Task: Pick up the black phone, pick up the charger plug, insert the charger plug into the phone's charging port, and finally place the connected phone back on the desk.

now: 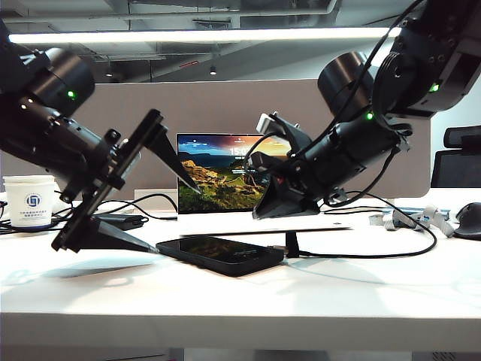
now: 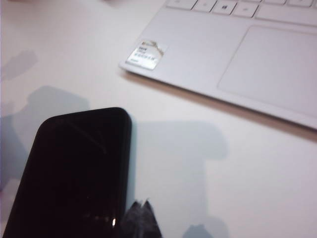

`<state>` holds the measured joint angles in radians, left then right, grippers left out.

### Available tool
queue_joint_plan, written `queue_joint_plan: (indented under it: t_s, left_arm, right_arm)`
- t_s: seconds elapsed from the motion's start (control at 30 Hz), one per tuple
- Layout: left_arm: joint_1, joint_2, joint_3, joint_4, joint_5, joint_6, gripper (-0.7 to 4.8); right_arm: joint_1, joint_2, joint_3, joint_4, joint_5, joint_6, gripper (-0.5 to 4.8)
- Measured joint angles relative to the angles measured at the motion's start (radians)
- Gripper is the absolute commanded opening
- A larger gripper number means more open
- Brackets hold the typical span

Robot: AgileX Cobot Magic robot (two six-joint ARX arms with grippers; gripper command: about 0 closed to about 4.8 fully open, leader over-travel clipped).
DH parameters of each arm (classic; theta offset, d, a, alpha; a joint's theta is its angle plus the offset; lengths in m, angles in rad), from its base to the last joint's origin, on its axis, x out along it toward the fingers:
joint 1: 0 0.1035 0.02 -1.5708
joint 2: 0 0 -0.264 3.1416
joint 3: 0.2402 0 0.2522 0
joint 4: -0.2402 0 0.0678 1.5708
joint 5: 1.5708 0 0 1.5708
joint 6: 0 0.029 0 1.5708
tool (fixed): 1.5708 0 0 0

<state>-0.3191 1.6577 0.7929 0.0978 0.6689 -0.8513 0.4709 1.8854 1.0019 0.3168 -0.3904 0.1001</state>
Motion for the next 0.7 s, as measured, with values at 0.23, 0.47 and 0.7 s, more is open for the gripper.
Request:
queue_joint_plan:
  t_s: [0.23, 0.47, 0.7]
  left_arm:
    - [-0.051, 0.043, 0.001, 0.039, -0.024, -0.021, 4.79]
    - [-0.09, 0.056, 0.002, 0.08, -0.047, -0.023, 4.79]
    - [-0.083, 0.061, 0.001, 0.127, -0.085, -0.014, 4.79]
  right_arm:
    - [0.012, 0.01, 0.0, 0.001, -0.003, -0.001, -0.05]
    - [0.014, 0.01, 0.0, 0.001, -0.008, -0.001, -0.05]
    - [0.014, 0.01, 0.0, 0.0, -0.028, 0.002, -0.05]
